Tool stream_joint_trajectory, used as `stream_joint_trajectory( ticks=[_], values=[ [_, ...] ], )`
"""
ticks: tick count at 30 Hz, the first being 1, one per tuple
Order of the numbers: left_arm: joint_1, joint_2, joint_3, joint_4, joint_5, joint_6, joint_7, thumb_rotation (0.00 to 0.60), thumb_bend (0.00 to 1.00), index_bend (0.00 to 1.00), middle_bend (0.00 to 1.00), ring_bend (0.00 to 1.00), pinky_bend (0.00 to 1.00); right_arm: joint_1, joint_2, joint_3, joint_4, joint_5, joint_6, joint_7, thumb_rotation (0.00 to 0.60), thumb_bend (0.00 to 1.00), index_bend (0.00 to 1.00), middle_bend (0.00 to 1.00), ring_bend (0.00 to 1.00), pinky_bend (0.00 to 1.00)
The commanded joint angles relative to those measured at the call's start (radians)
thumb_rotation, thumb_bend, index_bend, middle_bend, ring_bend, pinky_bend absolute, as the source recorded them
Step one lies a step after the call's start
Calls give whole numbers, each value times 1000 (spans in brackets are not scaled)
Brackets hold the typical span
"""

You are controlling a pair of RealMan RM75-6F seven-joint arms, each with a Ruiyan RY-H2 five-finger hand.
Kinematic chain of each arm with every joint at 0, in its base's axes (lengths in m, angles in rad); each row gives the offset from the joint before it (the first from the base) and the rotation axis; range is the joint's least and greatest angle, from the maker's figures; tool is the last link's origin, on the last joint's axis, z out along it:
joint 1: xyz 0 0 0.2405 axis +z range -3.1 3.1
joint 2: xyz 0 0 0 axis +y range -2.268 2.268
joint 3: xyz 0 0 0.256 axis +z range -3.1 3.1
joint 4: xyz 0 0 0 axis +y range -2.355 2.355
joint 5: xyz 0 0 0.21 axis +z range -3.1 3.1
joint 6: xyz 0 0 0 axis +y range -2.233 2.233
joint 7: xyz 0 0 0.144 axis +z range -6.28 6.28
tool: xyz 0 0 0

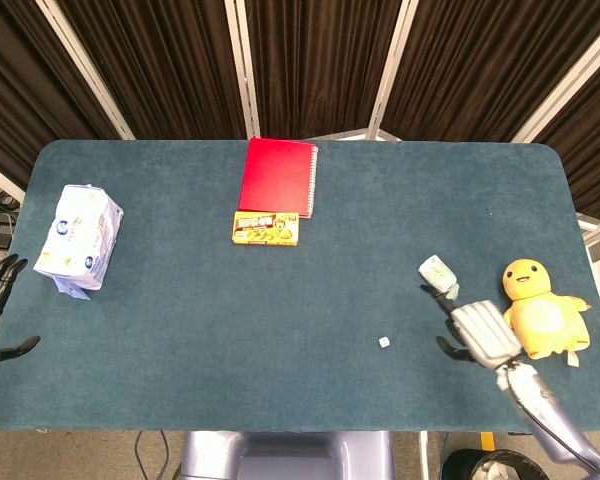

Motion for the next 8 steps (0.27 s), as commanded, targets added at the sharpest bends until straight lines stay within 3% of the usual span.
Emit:
stream_joint_trajectory(
  ticks=[1, 2, 4, 5, 8],
  values=[
    [0, -3, -1, 6, 2, 3, -7, 600, 0, 0, 0, 0, 0, -106, 37, 19, -1, -71, 202, 56, 600, 266, 90, 561, 470, 501],
    [0, -3, -1, 8, 2, 2, -11, 600, 0, 0, 0, 0, 0, -128, 35, 21, 5, -78, 246, 58, 600, 186, 85, 416, 313, 327],
    [1, -5, 1, 11, 5, 2, -12, 600, 0, 0, 0, 0, 0, -160, 29, 16, 12, -84, 294, 58, 600, 56, 46, 174, 83, 90],
    [1, -7, 4, 13, 12, 4, -11, 600, 0, 0, 0, 0, 0, -178, 26, 8, 19, -90, 315, 52, 600, 11, 19, 73, 18, 22],
    [4, -11, 10, 12, 32, 15, -9, 600, 0, 0, 0, 0, 0, -217, 10, -1, 43, -92, 357, 14, 600, 0, 0, 0, 0, 0]
  ],
)
